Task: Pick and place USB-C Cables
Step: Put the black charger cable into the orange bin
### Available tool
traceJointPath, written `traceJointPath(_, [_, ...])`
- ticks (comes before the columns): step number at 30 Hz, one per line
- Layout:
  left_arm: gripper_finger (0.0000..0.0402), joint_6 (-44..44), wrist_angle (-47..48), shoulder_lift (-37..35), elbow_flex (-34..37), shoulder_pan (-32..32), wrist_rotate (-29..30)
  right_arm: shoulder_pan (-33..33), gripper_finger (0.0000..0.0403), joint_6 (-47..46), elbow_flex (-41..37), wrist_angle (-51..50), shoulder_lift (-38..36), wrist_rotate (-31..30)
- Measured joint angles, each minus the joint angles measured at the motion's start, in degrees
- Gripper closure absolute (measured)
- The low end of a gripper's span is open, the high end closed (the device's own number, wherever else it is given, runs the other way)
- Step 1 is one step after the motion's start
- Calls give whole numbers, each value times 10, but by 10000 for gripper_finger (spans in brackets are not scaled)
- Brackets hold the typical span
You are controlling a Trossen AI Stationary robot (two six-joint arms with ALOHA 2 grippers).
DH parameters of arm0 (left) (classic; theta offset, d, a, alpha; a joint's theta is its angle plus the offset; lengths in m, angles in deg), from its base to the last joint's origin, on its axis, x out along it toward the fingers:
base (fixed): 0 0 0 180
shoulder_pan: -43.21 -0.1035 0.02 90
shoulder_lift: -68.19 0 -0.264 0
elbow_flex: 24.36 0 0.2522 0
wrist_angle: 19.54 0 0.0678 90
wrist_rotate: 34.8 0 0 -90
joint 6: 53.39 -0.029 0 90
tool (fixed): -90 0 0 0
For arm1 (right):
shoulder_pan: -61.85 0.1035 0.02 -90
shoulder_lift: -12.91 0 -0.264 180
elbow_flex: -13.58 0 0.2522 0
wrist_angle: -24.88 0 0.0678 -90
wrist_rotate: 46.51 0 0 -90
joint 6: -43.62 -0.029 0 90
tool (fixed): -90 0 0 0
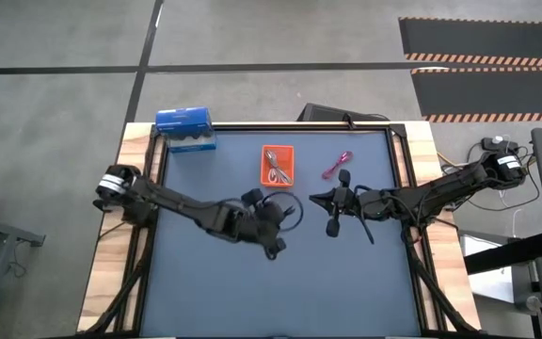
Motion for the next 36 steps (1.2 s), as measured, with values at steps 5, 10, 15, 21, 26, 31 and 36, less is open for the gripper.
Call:
traceJointPath(5, [371, -115, -62, 0, 3, -56, -4, 0, 394, -1, 0, -11, -4, -1])
traceJointPath(10, [371, -197, -135, 0, 18, -107, -5, 0, 394, -2, 0, -25, -14, -2])
traceJointPath(15, [371, -249, -224, 0, 50, -149, -35, 0, 394, -15, 0, -51, -36, -1])
traceJointPath(21, [371, -281, -368, -2, 100, -204, -91, 0, 394, -23, -1, -69, -57, -1])
traceJointPath(26, [371, -278, -459, -2, 138, -245, -93, 1, 394, -22, -7, -69, -65, -1])
traceJointPath(31, [371, -186, -527, -1, 177, -283, -93, 1, 394, -21, -8, -67, -67, -1])
traceJointPath(36, [371, -44, -510, -1, 196, -305, -81, 1, 394, -20, -8, -66, -67, -1])
